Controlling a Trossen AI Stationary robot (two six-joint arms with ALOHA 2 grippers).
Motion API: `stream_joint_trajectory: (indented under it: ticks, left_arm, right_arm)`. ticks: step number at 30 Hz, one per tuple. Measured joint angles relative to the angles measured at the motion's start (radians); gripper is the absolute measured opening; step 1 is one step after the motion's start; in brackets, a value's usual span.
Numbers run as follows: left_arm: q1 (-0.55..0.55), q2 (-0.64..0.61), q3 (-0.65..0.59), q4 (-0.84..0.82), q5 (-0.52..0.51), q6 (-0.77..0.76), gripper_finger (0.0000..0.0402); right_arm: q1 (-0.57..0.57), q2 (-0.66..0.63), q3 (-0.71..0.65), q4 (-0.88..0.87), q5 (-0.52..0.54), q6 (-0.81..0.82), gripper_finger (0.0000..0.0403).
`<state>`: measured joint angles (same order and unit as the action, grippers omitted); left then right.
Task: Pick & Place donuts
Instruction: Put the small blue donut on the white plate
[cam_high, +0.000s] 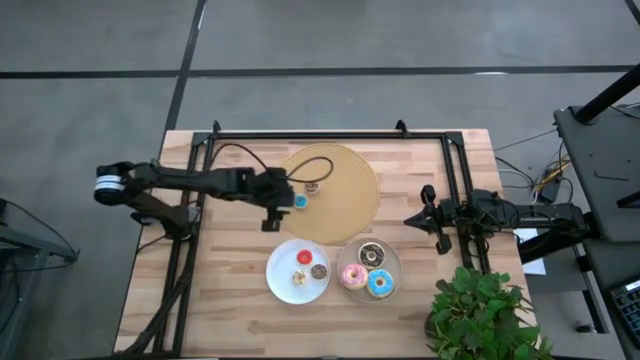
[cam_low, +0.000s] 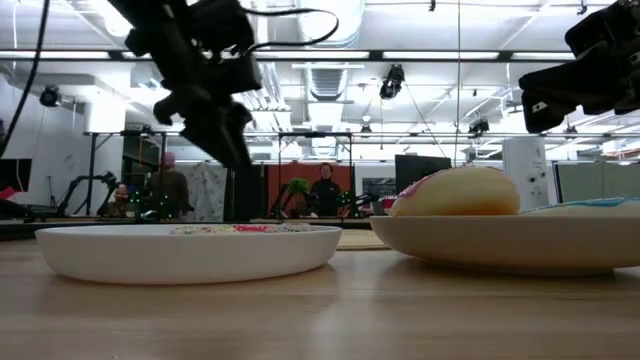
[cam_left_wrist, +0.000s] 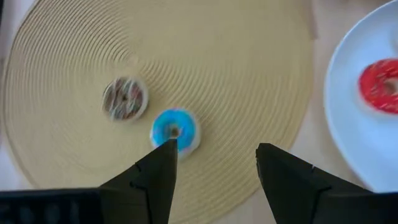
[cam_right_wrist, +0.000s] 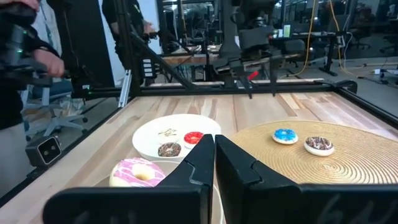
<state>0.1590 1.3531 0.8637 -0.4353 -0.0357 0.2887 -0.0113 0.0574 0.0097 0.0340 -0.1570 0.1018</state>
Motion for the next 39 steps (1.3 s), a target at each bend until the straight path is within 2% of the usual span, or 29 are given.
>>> stream_joint_trajectory:
  ticks: [13,24,34,39]
  left_arm:
    - [0.127,-0.129,-0.228,0.203,0.017,-0.022,0.0191]
    - [0.141,-0.127,-0.426,0.592,0.067,-0.066,0.0191]
    - [0.141,-0.127,-0.541,0.782,0.066,-0.088,0.0191]
    - [0.145,-0.112,-0.545,0.816,0.066,-0.13,0.0191]
  right_arm:
    - [0.0,0.003,0.0,0.0,0.0,-0.004,0.0008]
    - [0.0,0.004,0.0,0.0,0.0,-0.001,0.0008]
    - [0.0,0.004,0.0,0.0,0.0,-0.004,0.0008]
    - [0.0,0.004,0.0,0.0,0.0,-0.002,0.0009]
